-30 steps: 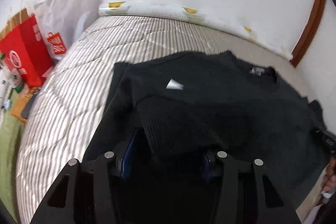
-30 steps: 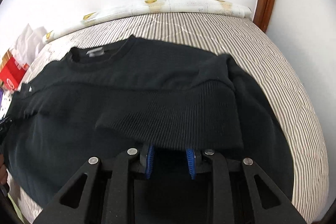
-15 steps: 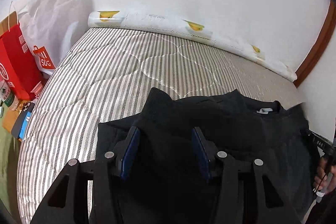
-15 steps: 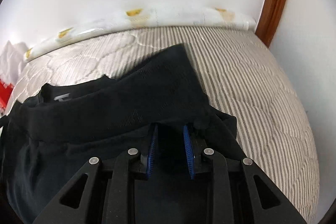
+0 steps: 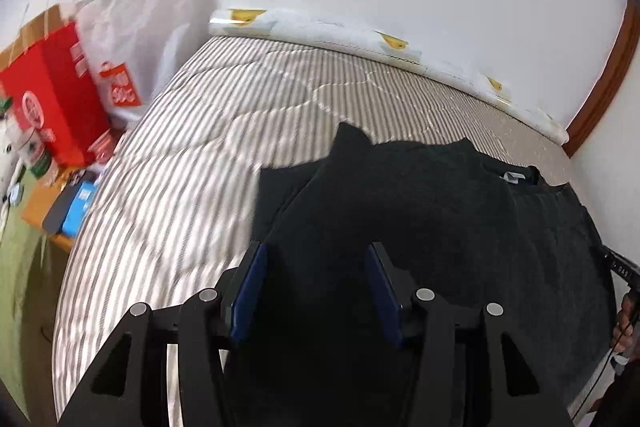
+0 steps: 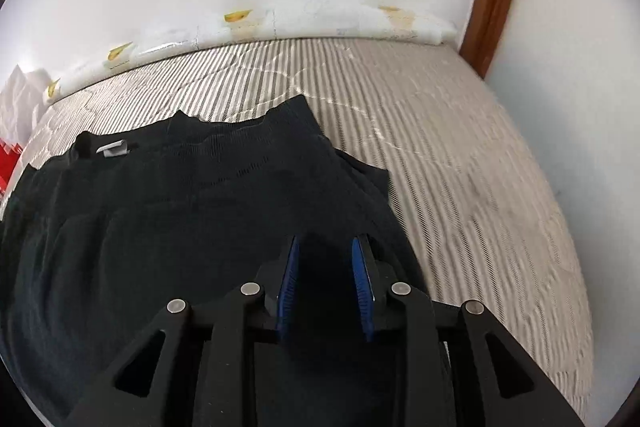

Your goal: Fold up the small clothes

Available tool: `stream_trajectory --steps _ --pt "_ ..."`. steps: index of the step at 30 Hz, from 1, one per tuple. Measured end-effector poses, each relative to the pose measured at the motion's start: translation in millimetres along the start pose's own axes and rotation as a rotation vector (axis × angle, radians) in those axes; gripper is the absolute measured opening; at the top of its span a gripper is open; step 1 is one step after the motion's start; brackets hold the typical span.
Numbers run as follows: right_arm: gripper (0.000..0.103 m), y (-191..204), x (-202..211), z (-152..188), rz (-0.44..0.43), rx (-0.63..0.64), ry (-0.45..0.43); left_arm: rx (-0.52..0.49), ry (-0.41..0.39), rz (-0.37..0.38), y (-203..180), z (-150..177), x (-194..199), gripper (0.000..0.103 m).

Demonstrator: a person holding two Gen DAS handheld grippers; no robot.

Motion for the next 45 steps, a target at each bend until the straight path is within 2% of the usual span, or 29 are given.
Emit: stream_trajectory --steps 3,8,11,18,21,23,24,28,31,38,45 --pt "0.033 7.0 14.1 15.4 -0.026 0.003 -0.023 0.019 -0.003 0.005 9.1 14.3 7.7 0.052" --pt "0.035 40.5 33.5 37.2 -0.102 0.035 -0.060 0.034 -0.026 0.027 25.1 50.2 25.7 0.052" --pt "0.035 73.9 43.8 47.8 -0.152 0.082 -0.081 0.042 -0.044 0.054 32.9 68.8 39.6 0.052" --pt "0.039 166.5 54.1 72.6 -0.248 0.249 -0.133 0.064 -0.060 0.064 50.8 108.8 61.3 0.055" --pt "0.039 188.1 37.4 78.1 -0.190 0.292 -0.105 0.086 -0.049 0.088 61.3 129.2 62.3 0.056" --pt "0.039 189.2 19.5 74.4 -0.148 0.255 -0.066 0.098 -0.048 0.128 65.8 138.7 63.2 0.057" --pt "0.038 188.2 20.0 71.1 -0.148 0.232 -0.083 0.102 -0.045 0.148 66.9 141.8 63.8 0.057" --pt "0.035 186.9 20.1 63.8 -0.110 0.140 -0.041 0.099 -0.039 0.217 65.4 147.9 64.8 0.057" --pt "0.035 193.4 28.7 69.8 -0.072 0.132 -0.062 0.099 -0.029 0.255 63.7 148.2 60.5 0.057" --pt "0.035 208.9 36.9 85.5 -0.069 0.169 -0.092 0.164 -0.038 0.444 52.5 143.4 45.8 0.059" --pt "0.035 217.1 37.9 98.9 -0.027 0.190 -0.090 0.235 -0.067 0.476 46.6 134.3 38.9 0.059"
Point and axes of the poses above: each gripper's, at about its wrist camera, not at the fingertips, and x roughly against the way its jaws point, y to its left, z to its underside, the point moved 5 cm from there along -x, roughly the way its jaws point, and after that the axes turned 11 degrees about y, right-handed, at the moved point
